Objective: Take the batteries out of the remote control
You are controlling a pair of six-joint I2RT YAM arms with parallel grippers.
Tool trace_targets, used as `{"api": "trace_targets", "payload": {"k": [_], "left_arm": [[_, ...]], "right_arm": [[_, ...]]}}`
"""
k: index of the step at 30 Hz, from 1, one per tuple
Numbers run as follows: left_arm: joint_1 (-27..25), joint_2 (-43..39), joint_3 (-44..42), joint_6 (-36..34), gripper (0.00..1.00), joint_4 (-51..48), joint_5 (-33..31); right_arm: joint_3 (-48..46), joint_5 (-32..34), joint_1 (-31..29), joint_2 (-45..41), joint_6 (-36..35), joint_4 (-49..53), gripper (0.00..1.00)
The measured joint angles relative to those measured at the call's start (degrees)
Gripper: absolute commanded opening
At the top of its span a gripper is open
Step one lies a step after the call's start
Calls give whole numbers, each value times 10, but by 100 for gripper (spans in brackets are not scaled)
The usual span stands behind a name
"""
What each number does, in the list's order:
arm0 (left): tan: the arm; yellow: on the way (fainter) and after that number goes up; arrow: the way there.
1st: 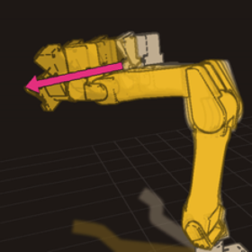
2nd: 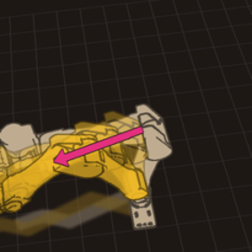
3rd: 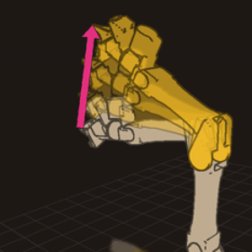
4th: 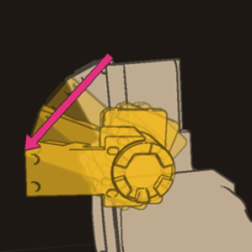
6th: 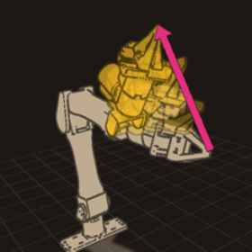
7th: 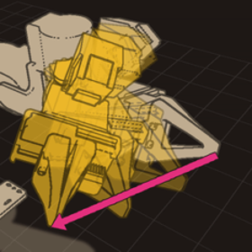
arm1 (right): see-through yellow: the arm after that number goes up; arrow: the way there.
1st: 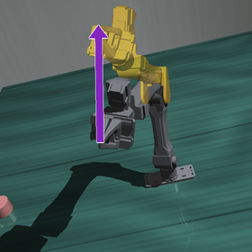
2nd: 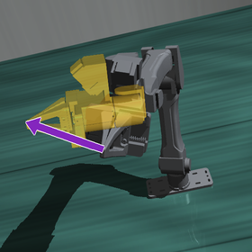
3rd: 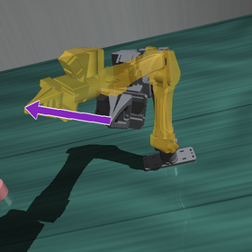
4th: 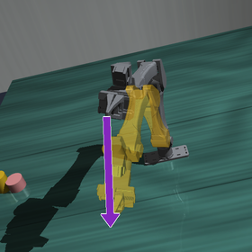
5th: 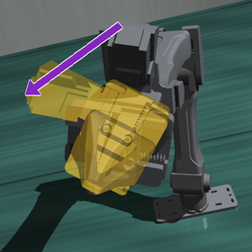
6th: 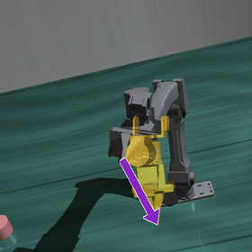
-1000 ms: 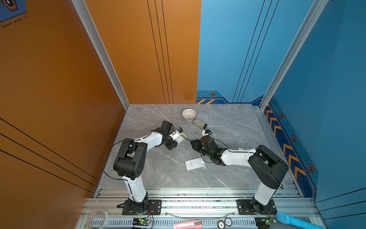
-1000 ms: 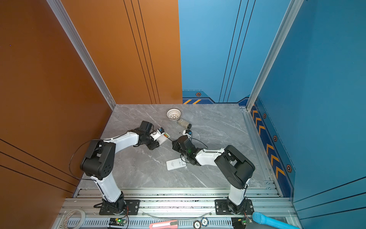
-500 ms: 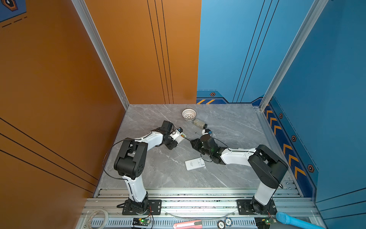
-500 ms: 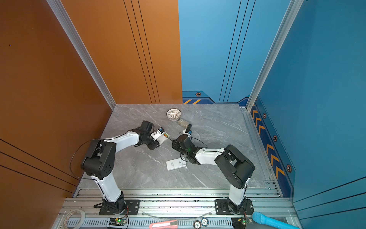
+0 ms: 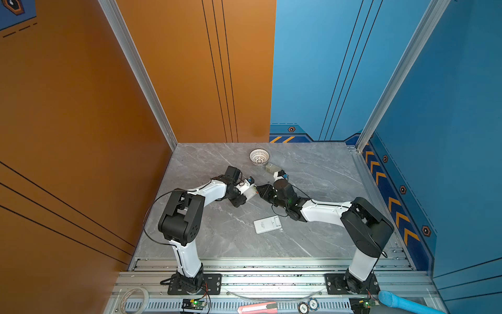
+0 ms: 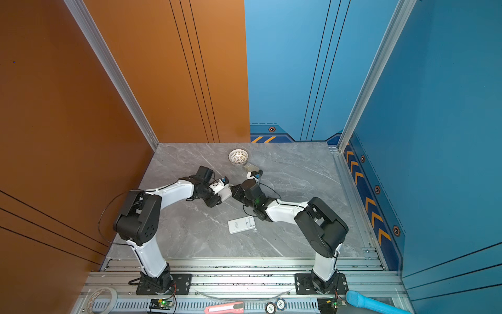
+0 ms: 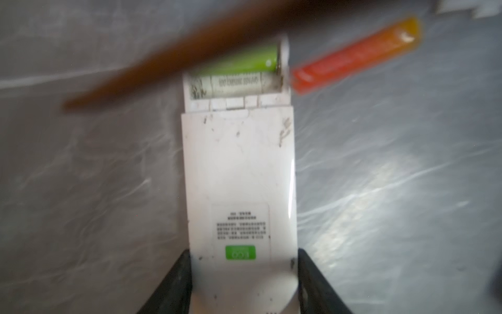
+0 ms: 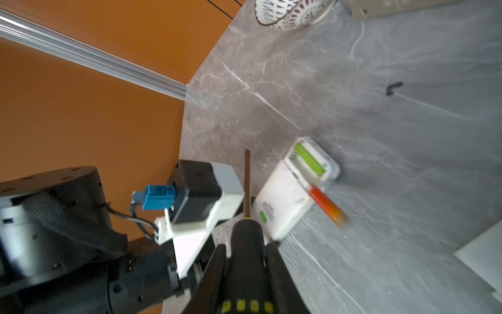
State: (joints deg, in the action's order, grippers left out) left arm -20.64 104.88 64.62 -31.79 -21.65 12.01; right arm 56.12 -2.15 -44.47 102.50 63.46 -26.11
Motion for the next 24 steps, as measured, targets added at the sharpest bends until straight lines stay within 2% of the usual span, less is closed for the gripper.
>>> {"api": "trace_targets", "payload": {"k": [10, 16, 21, 24], "left_arm": [[-6, 5, 0, 1, 0, -11, 19], [-13, 5, 0, -5, 0, -16, 43], [-22, 5, -1, -23, 8, -21, 47], [-22, 2, -2, -29, 24, -24, 48]], "right_arm": [[-15, -14, 3, -4, -2, 0, 0], [-34, -24, 19, -35, -19, 23, 0], [-36, -22, 41, -87, -39, 45, 0], [-32, -20, 54, -130, -54, 71, 0]]}}
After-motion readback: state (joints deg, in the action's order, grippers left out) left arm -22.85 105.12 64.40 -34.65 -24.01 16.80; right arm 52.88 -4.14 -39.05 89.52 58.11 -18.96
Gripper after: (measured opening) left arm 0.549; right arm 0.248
